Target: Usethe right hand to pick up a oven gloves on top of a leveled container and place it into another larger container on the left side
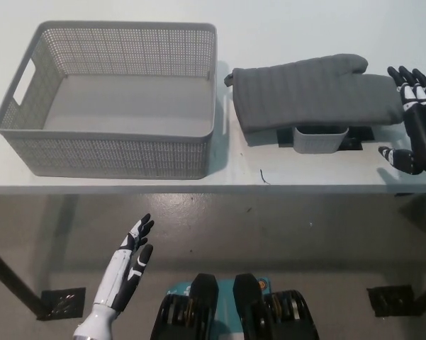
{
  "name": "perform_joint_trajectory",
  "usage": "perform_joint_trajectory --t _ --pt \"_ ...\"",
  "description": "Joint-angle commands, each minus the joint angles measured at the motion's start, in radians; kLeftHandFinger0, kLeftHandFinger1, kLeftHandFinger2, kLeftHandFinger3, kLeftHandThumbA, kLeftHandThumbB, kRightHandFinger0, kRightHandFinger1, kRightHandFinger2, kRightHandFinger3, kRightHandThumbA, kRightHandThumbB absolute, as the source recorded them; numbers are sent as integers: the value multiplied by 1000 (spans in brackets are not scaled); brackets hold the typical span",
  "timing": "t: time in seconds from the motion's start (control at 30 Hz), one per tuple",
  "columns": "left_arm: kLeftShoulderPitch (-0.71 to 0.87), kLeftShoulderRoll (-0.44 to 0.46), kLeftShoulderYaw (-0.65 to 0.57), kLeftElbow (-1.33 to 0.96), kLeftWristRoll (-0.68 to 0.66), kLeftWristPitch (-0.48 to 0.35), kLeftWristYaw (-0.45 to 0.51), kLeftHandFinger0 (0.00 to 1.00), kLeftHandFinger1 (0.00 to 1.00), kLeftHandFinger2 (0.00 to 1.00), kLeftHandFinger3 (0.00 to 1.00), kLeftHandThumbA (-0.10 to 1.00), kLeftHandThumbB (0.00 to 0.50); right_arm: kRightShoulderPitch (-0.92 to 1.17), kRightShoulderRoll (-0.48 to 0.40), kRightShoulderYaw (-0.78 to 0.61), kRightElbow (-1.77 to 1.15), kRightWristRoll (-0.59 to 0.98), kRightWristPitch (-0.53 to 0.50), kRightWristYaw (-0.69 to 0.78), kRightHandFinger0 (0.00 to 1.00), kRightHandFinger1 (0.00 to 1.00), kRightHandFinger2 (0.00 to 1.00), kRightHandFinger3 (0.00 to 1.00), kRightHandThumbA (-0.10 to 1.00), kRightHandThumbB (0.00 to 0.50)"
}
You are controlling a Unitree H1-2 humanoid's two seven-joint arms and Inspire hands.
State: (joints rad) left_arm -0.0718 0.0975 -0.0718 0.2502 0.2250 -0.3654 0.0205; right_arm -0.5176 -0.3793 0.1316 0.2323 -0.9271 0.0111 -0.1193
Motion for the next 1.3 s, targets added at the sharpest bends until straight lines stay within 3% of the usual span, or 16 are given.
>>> perform_joint_trajectory --t 0.0,0.73,0.97,1.27 --pt "-13 -1 5 -19 7 -40 25 1000 1000 1000 1000 1000 108 -75 -6 15 32 -18 31 -46 1000 1000 1000 1000 1000 325" --pt "-15 -3 8 -5 13 -59 31 1000 1000 1000 1000 1000 115 -252 22 77 254 15 60 -63 1000 1000 1000 1000 1000 309" --pt "-10 -5 11 -12 6 -58 28 1000 1000 1000 1000 1000 107 -365 60 128 468 19 58 -105 1000 1000 1000 1000 1000 347" --pt "-15 -8 13 -11 21 -59 35 1000 1000 1000 1000 1000 101 -505 115 183 790 54 -18 -234 1000 1000 1000 1000 1000 333"
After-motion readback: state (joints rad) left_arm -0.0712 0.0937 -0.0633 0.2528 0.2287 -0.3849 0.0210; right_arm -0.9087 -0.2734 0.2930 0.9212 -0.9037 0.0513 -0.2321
